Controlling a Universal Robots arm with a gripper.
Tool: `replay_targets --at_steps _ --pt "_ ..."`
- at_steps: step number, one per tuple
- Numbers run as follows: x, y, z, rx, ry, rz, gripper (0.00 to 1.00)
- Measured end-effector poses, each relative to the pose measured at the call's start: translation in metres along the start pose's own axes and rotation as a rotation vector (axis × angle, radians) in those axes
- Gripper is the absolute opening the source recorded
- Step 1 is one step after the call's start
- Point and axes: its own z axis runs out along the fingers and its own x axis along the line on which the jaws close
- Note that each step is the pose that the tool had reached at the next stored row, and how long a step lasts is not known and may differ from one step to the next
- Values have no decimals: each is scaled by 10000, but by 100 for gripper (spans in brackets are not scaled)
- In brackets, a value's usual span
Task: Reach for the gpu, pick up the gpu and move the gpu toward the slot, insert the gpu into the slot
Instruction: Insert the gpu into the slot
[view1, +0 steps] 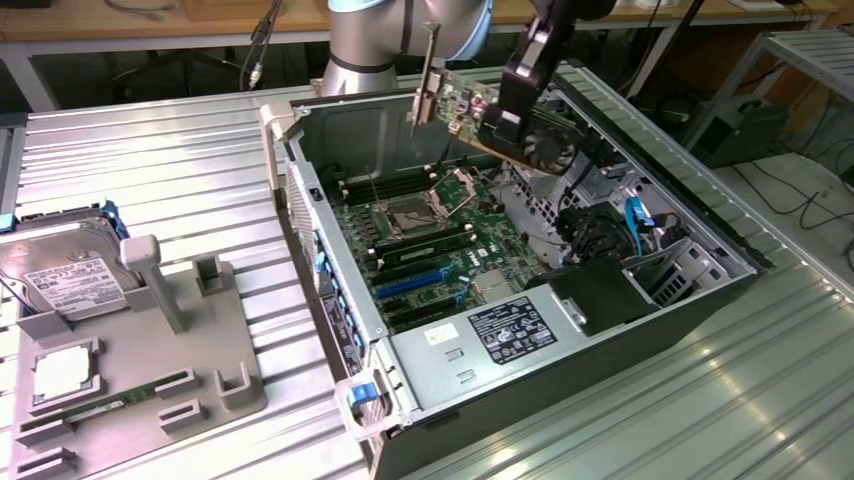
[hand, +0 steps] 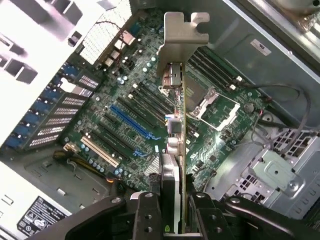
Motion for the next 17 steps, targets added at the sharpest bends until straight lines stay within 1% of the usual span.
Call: replay_targets --at_steps 7,8,17 --pt "0 0 0 -41 39 -1343 28" --pt "0 0 1 -50 47 -1628 28" --pt "0 0 1 -98 94 -3214 28"
